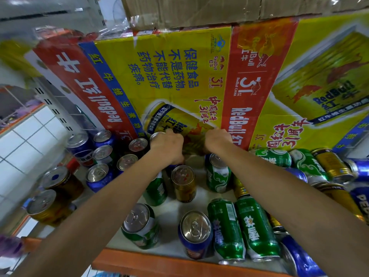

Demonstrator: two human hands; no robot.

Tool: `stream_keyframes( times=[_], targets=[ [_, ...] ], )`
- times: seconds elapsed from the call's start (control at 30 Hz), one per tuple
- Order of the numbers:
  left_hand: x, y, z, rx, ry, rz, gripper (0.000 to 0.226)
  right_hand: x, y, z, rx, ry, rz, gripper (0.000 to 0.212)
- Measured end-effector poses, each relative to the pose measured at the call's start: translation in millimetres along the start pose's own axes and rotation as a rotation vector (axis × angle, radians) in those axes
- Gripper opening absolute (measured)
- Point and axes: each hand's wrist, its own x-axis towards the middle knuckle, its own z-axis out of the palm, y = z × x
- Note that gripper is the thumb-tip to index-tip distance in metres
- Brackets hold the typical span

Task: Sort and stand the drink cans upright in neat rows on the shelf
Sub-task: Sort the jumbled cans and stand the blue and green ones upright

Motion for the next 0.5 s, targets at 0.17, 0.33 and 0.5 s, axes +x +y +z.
stream_keyframes(
  times=[0.17, 0.33, 0.5],
  targets=[
    [-3, -13, 8, -0.027, 0.039, 0.165, 0.055, -4, -3, -1, 0.018, -0.027, 0.023, 0.036],
    [-10, -27, 16, -0.264, 0.069, 0.170, 0.067, -7, 4, -6, -0.003, -0.086, -0.056, 0.034],
    [-12, -24, 23, -0.268, 0.125, 0.151, 0.067, -15, 17, -22, 0.007, -0.083, -0.148, 0.029]
  ],
)
